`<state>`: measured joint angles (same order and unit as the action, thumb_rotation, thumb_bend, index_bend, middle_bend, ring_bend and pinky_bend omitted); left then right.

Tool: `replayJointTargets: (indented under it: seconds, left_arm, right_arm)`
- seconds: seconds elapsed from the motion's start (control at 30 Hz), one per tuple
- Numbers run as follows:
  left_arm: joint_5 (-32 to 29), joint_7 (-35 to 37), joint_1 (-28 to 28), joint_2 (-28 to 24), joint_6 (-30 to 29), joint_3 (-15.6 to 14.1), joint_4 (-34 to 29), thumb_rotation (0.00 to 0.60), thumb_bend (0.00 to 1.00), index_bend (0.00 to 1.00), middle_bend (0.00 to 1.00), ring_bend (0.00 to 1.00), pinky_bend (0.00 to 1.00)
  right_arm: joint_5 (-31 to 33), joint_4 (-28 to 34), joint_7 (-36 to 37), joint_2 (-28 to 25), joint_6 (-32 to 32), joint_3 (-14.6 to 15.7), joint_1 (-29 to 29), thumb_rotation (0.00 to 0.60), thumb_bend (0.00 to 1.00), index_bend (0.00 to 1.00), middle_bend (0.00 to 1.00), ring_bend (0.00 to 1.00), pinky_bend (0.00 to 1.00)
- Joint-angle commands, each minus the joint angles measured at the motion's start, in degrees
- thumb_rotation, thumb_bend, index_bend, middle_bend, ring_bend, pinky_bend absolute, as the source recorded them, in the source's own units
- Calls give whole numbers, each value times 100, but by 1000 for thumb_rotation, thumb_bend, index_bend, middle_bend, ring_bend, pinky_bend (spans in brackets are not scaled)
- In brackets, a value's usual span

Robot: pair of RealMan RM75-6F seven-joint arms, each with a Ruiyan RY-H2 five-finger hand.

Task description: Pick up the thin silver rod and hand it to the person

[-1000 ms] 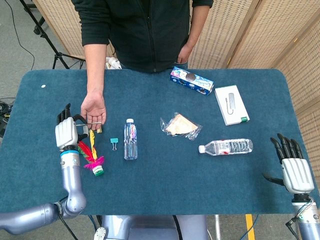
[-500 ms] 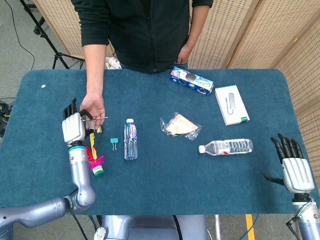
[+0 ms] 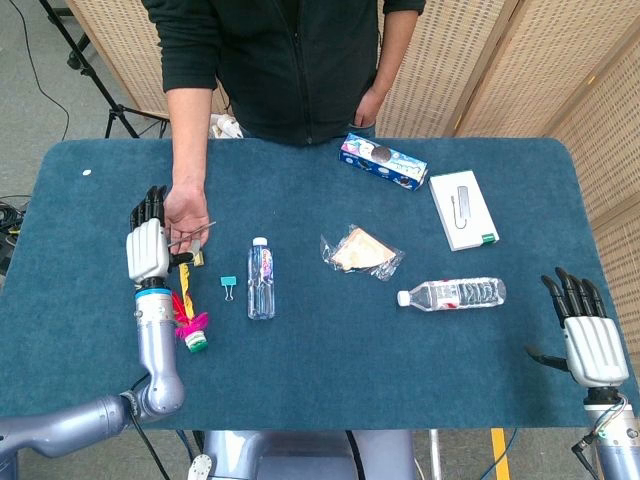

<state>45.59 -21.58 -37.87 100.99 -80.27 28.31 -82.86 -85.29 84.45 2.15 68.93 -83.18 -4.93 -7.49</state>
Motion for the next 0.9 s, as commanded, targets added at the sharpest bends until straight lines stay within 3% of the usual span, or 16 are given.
replayJointTargets:
  seconds: [0.03, 0.2, 0.33, 0.53, 0.77, 0.9]
  left_arm:
    - [86, 50, 62, -86, -23, -34, -100, 600, 249, 0, 0, 0, 0]
    - [531, 294, 359, -548, 15, -337, -488, 600, 250, 0, 0, 0, 0]
    - [1343, 871, 790, -1265, 153, -885, -623, 600, 255, 0, 0, 0, 0]
    - [2562, 2210, 1416, -2244, 212, -1695, -191, 600, 275, 0, 0, 0, 0]
    - [3101, 3458, 1965, -2909, 199, -2253, 29, 600, 297, 0, 0, 0, 0]
    - [3330, 3713, 2133, -3084, 132, -2440, -18, 600, 302, 0, 0, 0, 0]
  right_arm:
    - [2, 4, 1, -3, -3, -2, 1, 600, 0, 0, 0, 0, 0]
    - [-8, 13, 23, -18, -15, -1, 6, 600, 0, 0, 0, 0, 0]
    - [-40, 40, 61, -40, -48, 4, 16, 600, 0, 0, 0, 0, 0]
    - [-112, 100, 93, -75, -137, 14, 43, 600, 0, 0, 0, 0, 0]
    - [-228, 170, 75, -104, -268, 41, 84, 600, 0, 0, 0, 0, 0]
    - [-281, 196, 59, -111, -334, 54, 106, 600, 0, 0, 0, 0, 0]
